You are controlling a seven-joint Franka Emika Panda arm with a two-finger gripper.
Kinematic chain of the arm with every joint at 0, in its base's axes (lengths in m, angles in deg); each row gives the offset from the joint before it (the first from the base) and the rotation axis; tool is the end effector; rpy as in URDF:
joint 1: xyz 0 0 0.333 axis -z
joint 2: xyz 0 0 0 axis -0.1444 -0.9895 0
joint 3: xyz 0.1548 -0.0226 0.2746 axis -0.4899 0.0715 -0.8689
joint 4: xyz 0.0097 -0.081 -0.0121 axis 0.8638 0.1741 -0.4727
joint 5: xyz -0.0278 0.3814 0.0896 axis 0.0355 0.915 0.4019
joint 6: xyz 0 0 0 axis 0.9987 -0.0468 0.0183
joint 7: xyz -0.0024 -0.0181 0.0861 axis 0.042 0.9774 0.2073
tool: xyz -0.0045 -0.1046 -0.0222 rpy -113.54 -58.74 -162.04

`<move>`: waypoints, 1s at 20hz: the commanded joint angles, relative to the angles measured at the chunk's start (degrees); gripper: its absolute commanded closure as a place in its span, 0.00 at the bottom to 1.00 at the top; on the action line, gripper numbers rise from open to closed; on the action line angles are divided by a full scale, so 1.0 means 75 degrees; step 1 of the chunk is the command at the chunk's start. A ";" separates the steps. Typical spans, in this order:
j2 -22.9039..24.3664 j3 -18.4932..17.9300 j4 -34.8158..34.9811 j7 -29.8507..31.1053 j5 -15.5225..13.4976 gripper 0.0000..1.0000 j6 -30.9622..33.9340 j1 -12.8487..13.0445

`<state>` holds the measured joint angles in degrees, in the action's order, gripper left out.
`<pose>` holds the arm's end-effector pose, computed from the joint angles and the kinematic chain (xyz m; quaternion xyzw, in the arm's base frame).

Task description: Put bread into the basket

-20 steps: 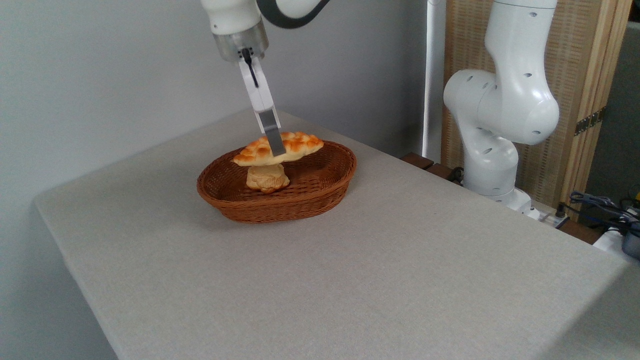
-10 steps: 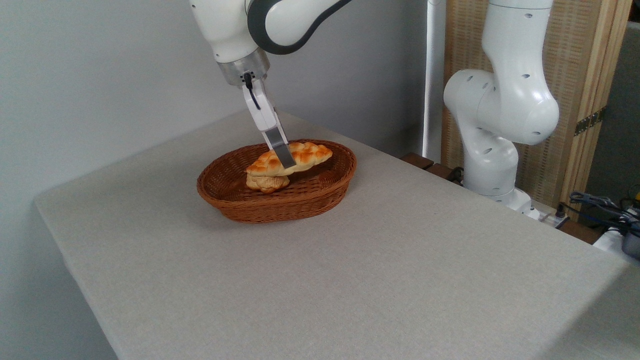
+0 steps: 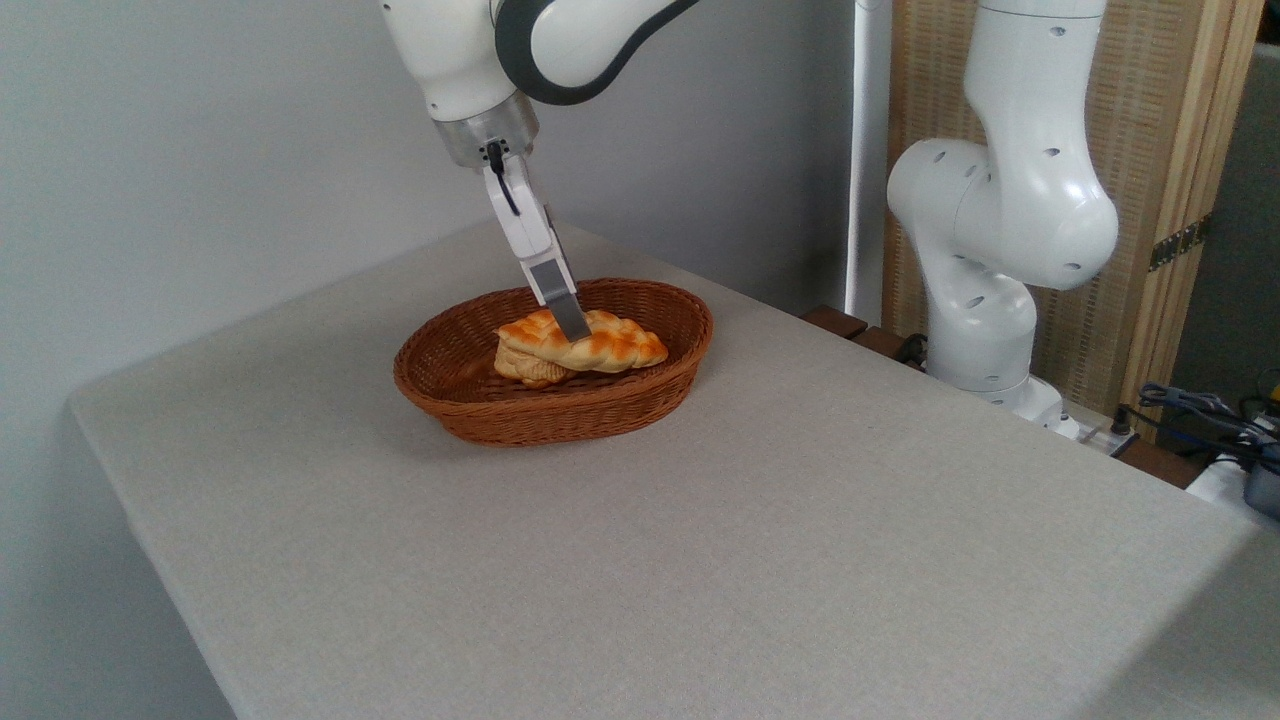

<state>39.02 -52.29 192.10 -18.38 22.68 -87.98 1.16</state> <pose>0.4124 -0.2613 0.4764 0.7980 -0.5927 -0.0875 0.0656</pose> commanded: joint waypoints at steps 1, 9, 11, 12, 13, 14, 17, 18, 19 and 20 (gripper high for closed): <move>0.0125 -0.0147 -0.0119 0.0070 -0.0145 0.00 0.0089 -0.0054; 0.0383 -0.1798 -0.0950 0.0094 0.0123 0.00 0.0113 -0.0055; 0.0371 -0.2079 -0.1103 0.0105 0.0696 0.00 0.0101 -0.0055; 0.0348 -0.2220 -0.1150 0.0117 0.0861 0.00 0.0066 -0.0066; 0.0324 -0.2384 -0.1197 0.0117 0.0955 0.00 -0.0004 -0.0066; 0.0312 -0.2548 -0.1243 0.0117 0.1014 0.00 -0.0028 -0.0066; 0.0266 -0.2947 -0.1384 0.0117 0.1190 0.00 -0.0028 -0.0066; 0.0242 -0.3041 -0.1477 0.0117 0.1283 0.00 -0.0040 -0.0066; 0.0230 -0.3146 -0.1513 0.0106 0.1284 0.00 -0.0051 -0.0066; 0.0242 -0.3263 -0.1548 0.0106 0.1261 0.00 -0.0051 -0.0066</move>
<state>41.64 -74.89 182.24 -17.99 31.42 -88.22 0.05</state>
